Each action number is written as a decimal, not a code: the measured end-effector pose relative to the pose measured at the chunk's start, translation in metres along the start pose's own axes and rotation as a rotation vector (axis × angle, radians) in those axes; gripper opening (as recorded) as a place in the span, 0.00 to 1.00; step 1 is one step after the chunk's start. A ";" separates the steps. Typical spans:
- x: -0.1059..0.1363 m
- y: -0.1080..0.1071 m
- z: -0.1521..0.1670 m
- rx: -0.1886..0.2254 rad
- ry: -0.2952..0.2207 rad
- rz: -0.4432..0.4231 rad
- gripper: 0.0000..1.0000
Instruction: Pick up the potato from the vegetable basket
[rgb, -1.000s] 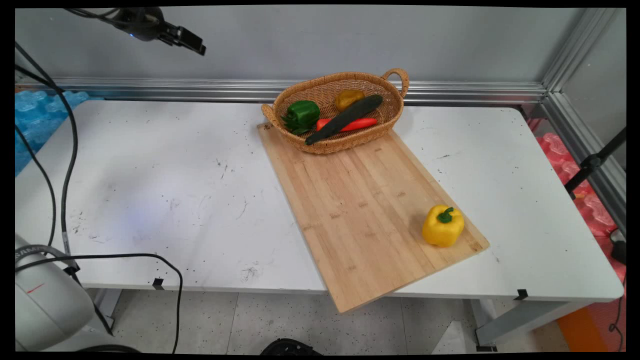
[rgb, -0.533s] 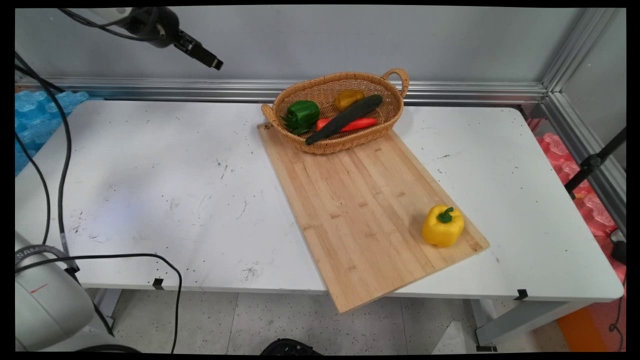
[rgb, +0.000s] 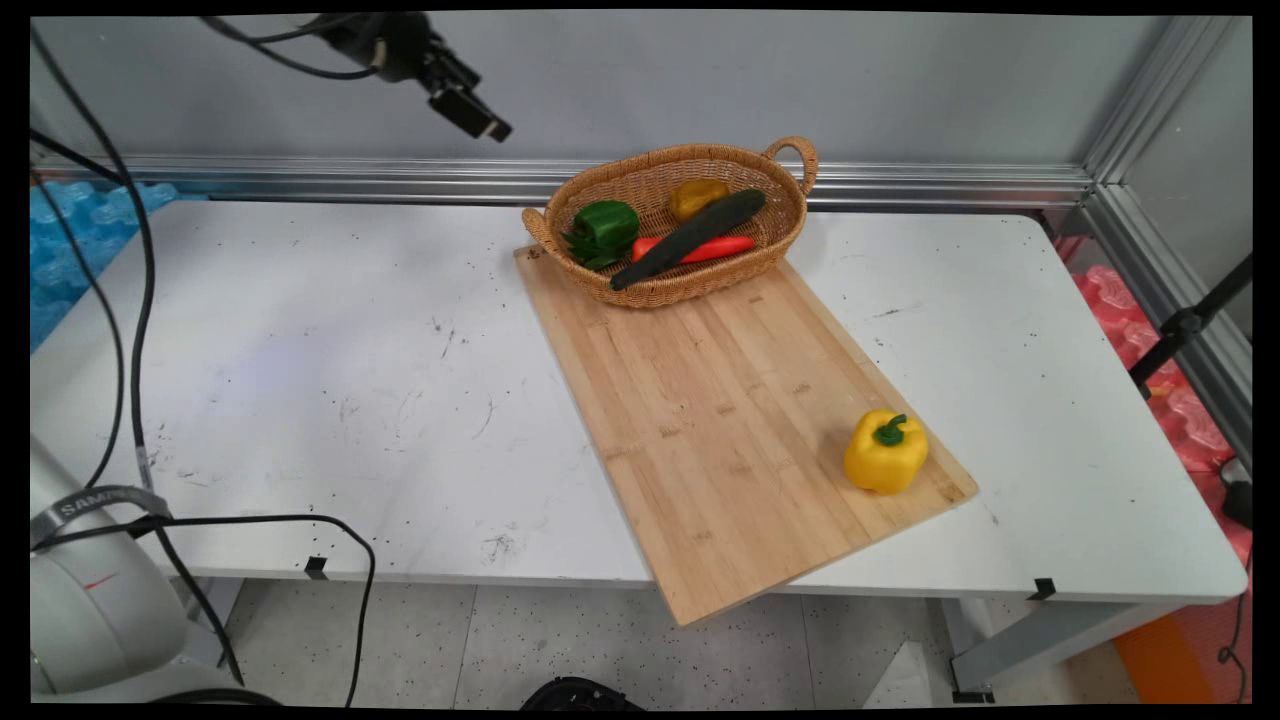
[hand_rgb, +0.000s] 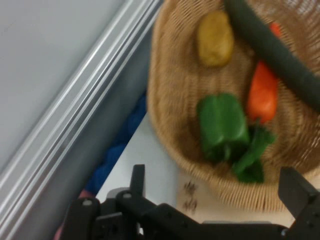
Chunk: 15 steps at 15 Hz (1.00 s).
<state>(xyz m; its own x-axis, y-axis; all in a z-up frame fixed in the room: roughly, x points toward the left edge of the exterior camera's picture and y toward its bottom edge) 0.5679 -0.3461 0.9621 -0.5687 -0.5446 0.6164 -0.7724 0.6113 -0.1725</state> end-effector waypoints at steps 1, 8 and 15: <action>0.008 -0.001 0.008 -0.020 0.007 0.020 1.00; 0.043 -0.007 0.064 -0.100 0.036 0.054 1.00; 0.069 -0.008 0.140 -0.140 0.024 0.038 1.00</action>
<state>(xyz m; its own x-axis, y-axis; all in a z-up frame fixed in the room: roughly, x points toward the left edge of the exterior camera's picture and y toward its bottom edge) 0.4952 -0.4696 0.8985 -0.5890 -0.5066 0.6297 -0.7022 0.7065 -0.0884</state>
